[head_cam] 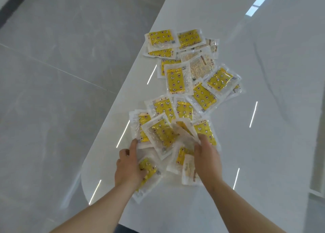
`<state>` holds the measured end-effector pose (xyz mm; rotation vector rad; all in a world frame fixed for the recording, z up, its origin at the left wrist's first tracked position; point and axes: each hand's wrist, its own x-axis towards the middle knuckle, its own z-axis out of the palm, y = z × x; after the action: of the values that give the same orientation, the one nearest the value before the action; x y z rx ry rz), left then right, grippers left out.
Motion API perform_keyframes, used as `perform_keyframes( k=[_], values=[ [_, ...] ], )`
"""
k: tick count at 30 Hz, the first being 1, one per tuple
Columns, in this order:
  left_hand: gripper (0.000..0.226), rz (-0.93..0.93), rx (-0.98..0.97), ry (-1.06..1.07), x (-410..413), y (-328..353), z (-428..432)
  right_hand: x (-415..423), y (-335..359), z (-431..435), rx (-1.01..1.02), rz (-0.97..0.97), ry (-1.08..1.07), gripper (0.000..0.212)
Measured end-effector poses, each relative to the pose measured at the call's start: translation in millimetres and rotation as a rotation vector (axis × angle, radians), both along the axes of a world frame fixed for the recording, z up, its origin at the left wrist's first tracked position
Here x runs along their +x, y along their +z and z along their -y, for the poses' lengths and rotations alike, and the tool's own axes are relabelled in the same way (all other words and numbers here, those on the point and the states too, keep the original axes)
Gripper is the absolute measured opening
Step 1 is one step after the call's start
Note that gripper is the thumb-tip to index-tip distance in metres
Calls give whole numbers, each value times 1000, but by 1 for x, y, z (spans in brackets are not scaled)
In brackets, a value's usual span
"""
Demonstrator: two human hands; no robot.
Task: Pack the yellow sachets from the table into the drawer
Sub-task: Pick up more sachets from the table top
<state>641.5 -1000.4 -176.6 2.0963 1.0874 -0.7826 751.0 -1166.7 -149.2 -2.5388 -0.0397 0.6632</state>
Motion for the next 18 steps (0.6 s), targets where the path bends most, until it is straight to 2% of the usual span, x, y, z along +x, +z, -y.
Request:
perform_keyframes(
  k=[5, 9, 11, 13, 15, 18],
  values=[
    [88, 80, -132, 175, 1, 1, 5, -4, 6, 8, 263, -212, -405, 19],
    [54, 246, -321, 633, 4, 14, 5, -16, 5, 12, 380, -374, -680, 15],
    [39, 259, -471, 881, 6, 21, 7, -23, 7, 15, 397, -429, -725, 16],
    [29, 242, -582, 1037, 6, 23, 10, -32, 7, 19, 399, -471, -710, 19],
    [26, 240, -623, 1109, 7, 24, 17, -41, 5, 24, 385, -478, -673, 20],
    [29, 207, -454, 905, 9, 25, 39, -52, 6, 30, 380, -473, -593, 18]
  ],
)
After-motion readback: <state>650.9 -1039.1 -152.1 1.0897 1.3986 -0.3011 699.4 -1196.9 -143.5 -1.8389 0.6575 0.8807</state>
